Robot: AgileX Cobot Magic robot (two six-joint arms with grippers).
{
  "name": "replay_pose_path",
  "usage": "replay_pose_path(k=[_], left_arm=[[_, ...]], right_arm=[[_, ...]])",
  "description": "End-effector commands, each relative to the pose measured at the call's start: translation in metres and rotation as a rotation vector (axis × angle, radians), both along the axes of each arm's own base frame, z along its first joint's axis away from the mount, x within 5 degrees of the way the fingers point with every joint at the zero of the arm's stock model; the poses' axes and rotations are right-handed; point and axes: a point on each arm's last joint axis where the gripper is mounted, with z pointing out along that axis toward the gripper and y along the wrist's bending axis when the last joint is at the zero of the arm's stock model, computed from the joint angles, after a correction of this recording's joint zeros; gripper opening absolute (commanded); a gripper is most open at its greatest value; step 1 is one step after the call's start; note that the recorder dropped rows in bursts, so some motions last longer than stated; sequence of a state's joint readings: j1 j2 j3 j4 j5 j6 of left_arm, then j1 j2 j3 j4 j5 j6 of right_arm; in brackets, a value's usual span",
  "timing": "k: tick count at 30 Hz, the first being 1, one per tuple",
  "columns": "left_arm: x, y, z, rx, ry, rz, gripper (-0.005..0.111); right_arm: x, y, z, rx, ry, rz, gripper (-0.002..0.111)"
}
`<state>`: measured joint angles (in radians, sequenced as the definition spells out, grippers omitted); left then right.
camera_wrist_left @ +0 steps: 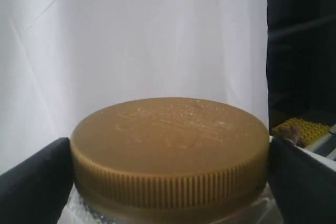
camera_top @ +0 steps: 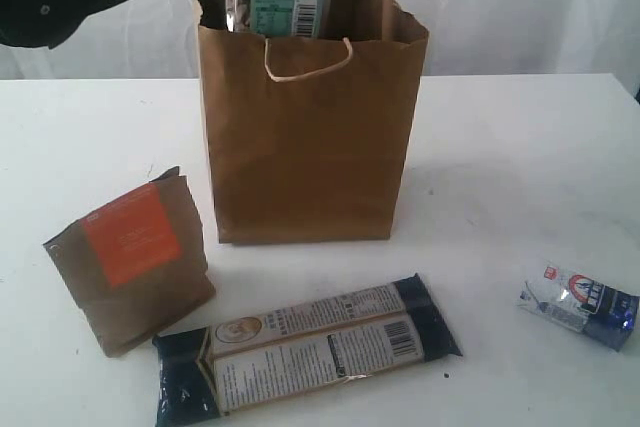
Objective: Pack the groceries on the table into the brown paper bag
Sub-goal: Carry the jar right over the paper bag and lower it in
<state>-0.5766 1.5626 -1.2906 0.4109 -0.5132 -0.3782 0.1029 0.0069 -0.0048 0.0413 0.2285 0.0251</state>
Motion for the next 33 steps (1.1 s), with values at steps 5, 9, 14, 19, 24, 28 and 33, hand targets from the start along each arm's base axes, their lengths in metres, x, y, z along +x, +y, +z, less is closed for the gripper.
replay_pose_path(k=[5, 9, 14, 19, 24, 28, 33], left_arm=[[-0.002, 0.002, 0.002, 0.027, 0.059, 0.025, 0.000], [-0.002, 0.002, 0.002, 0.008, 0.074, 0.024, 0.000], [-0.001, 0.003, -0.002, -0.022, 0.150, 0.037, 0.002], [0.000, 0.004, -0.006, -0.033, 0.221, 0.057, 0.031], [0.000, 0.004, -0.006, -0.070, 0.249, 0.055, 0.068], [0.000, 0.005, -0.009, -0.047, 0.267, 0.067, 0.069], [0.000, 0.006, -0.011, -0.031, 0.282, 0.076, 0.069]], right_arm=[[0.000, 0.000, -0.001, -0.006, -0.010, -0.005, 0.000], [0.000, 0.000, -0.001, -0.006, -0.010, -0.005, 0.000], [0.000, 0.000, -0.001, -0.006, -0.010, -0.005, 0.000], [0.000, 0.000, -0.001, -0.006, -0.010, -0.005, 0.000], [0.000, 0.000, -0.001, 0.009, -0.008, -0.007, 0.000], [0.000, 0.000, -0.001, 0.014, -0.008, -0.008, 0.000], [0.000, 0.000, -0.001, 0.014, -0.008, -0.008, 0.000]])
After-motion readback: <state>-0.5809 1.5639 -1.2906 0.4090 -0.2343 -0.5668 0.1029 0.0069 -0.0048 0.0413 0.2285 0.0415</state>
